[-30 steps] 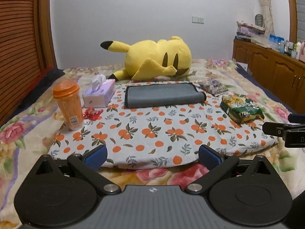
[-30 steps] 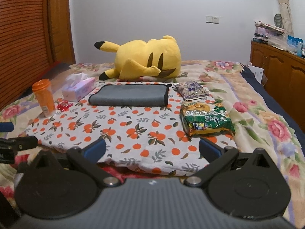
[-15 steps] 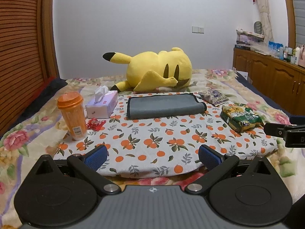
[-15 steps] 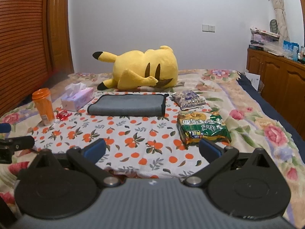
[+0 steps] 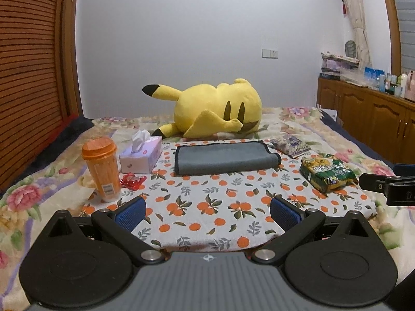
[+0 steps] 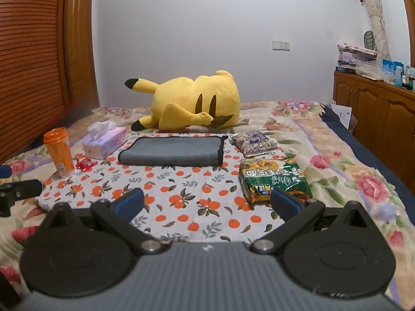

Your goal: Fold towel

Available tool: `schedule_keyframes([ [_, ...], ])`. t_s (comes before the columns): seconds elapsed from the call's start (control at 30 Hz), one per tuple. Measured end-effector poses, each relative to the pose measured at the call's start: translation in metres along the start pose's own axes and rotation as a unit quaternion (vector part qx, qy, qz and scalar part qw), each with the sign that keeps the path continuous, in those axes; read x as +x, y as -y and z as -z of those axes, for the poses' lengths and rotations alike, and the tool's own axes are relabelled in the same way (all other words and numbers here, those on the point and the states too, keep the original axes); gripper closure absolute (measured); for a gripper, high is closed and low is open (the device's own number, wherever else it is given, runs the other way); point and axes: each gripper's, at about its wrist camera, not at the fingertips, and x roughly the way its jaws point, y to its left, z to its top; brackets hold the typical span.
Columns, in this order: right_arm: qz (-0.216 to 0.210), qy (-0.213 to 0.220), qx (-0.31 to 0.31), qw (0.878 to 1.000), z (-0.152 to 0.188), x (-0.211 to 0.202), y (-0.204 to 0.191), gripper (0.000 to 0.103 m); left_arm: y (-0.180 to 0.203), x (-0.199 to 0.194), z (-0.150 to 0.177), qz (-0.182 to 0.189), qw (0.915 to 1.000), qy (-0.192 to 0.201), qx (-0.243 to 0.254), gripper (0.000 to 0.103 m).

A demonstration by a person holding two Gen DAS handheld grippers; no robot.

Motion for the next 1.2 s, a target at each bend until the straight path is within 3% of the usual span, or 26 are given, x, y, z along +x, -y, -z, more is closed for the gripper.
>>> schedule_keyframes([
  [0.5,0.001,0.037,-0.003,0.999,-0.0025,-0.0094,0.0008,0.0,-0.0015,-0.0051,-0.0022,-0.006,0.9997,0.024,0.001,0.0],
  [1.2,0.001,0.037,-0.003,0.999,-0.0027,-0.009,-0.0001,0.0,-0.0015,-0.0049,-0.001,-0.007,0.9997,0.021,0.002,0.0],
])
